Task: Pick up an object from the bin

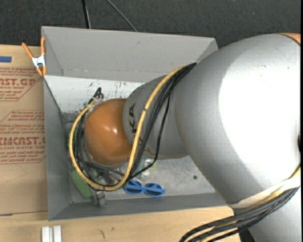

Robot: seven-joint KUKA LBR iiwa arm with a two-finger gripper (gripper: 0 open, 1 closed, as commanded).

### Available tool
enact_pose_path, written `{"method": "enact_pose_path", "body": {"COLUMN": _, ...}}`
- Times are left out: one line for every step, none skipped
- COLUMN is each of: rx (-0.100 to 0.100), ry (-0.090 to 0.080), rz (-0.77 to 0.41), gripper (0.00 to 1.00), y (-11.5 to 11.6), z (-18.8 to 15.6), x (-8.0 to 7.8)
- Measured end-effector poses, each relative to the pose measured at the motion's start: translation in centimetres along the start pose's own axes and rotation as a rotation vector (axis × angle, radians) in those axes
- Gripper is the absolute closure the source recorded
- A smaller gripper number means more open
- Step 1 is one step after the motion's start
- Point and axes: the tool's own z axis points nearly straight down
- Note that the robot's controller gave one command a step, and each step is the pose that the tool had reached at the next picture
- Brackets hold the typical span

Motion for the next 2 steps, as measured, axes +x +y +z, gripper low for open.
{"method": "enact_pose_path", "body": {"rx": 0.000, "ry": 0.006, "rz": 0.001, "gripper": 0.00, "y": -0.04, "z": -0.08, "x": -0.20}}
{"method": "enact_pose_path", "body": {"rx": -0.001, "ry": 0.007, "rz": 0.001, "gripper": 1.00, "y": 0.02, "z": -0.36, "x": -0.29}}
